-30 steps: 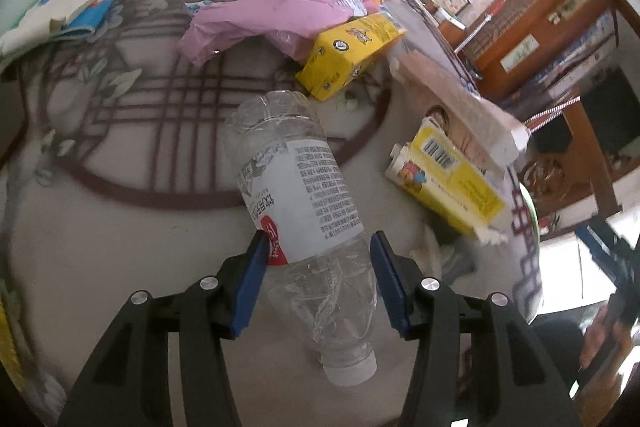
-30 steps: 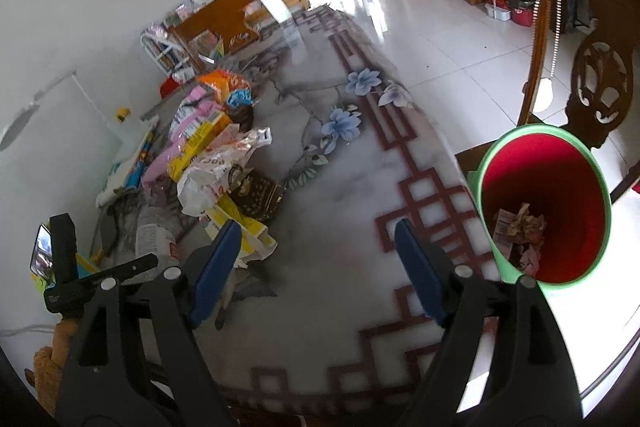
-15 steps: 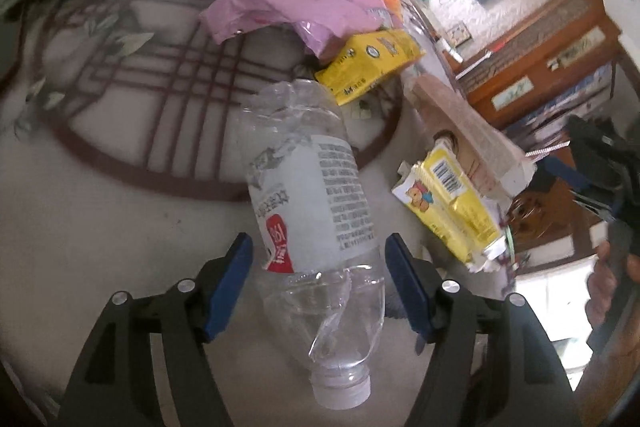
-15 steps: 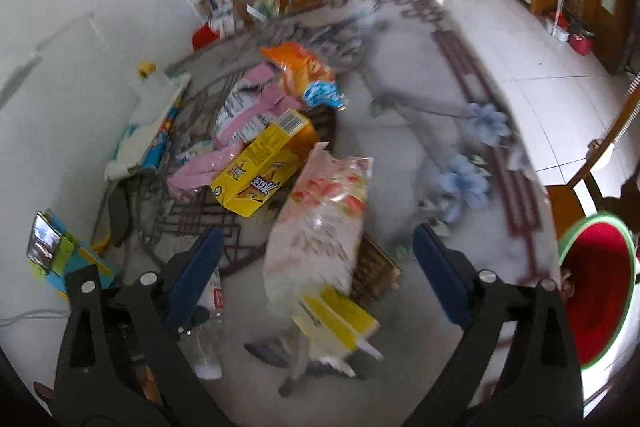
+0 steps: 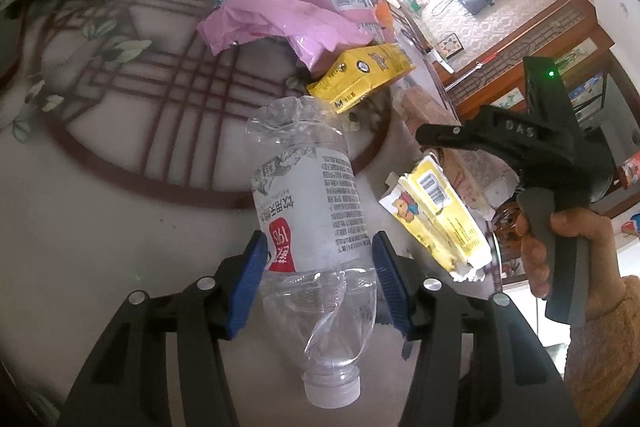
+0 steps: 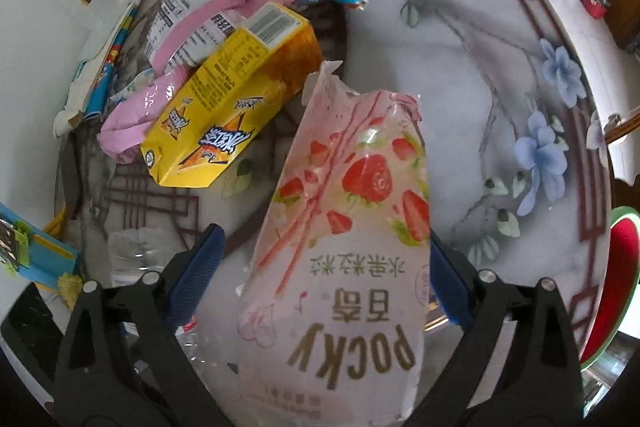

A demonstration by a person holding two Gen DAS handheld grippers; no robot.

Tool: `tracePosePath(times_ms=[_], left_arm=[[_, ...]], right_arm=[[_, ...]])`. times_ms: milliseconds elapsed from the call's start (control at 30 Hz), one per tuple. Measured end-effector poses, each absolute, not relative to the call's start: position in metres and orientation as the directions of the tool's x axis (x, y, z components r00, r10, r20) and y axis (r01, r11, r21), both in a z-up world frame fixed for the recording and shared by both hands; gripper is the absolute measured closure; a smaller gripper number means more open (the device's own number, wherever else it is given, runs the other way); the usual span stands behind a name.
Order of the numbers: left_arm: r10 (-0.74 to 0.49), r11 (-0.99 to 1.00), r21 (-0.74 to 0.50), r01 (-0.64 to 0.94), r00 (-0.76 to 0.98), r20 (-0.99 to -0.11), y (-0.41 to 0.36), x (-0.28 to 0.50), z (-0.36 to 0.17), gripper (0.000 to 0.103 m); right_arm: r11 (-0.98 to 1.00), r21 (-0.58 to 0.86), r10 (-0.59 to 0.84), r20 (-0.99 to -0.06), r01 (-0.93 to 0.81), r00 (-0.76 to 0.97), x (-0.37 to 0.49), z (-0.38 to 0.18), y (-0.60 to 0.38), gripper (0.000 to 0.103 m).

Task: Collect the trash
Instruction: 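Lift the bottle and Pocky wrapper and carry them toward the red bin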

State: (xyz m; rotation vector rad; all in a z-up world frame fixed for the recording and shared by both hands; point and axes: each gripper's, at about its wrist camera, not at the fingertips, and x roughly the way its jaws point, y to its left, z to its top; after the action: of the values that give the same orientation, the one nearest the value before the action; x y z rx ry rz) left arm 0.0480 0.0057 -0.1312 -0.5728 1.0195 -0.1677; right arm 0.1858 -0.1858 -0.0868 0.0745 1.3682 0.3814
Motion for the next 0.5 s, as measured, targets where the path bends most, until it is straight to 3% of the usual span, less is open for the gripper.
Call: tracePosePath(times_ms=[100, 200, 267, 500], left_arm=[[-0.415, 0.833, -0.544, -0.106, 0.532, -0.739, 0.004, 0.049, -0.129, 0.045], [-0.407, 0.845, -0.527, -0.084, 0.538, -0.738, -0.001, 0.049, -0.126, 0.040], [-0.402, 0.851, -0.519, -0.081, 0.535, -0.743, -0.002, 0.050, -0.127, 0.040], [-0.392, 0.852, -0.512, -0.107, 0.519, -0.760, -0.001, 0.050, -0.136, 0.042]], right_arm=[[0.930, 0.262, 0.309, -0.937, -0.256, 0.163, 0.179, -0.083, -0.184, 0.043], [0.921, 0.283, 0.336, -0.925, -0.269, 0.179, 0.174, -0.075, -0.188, 0.044], [0.915, 0.300, 0.358, -0.913, -0.270, 0.196, 0.169, -0.069, -0.197, 0.053], [0.884, 0.408, 0.458, -0.854, -0.226, 0.247, 0.152, -0.048, -0.224, 0.053]])
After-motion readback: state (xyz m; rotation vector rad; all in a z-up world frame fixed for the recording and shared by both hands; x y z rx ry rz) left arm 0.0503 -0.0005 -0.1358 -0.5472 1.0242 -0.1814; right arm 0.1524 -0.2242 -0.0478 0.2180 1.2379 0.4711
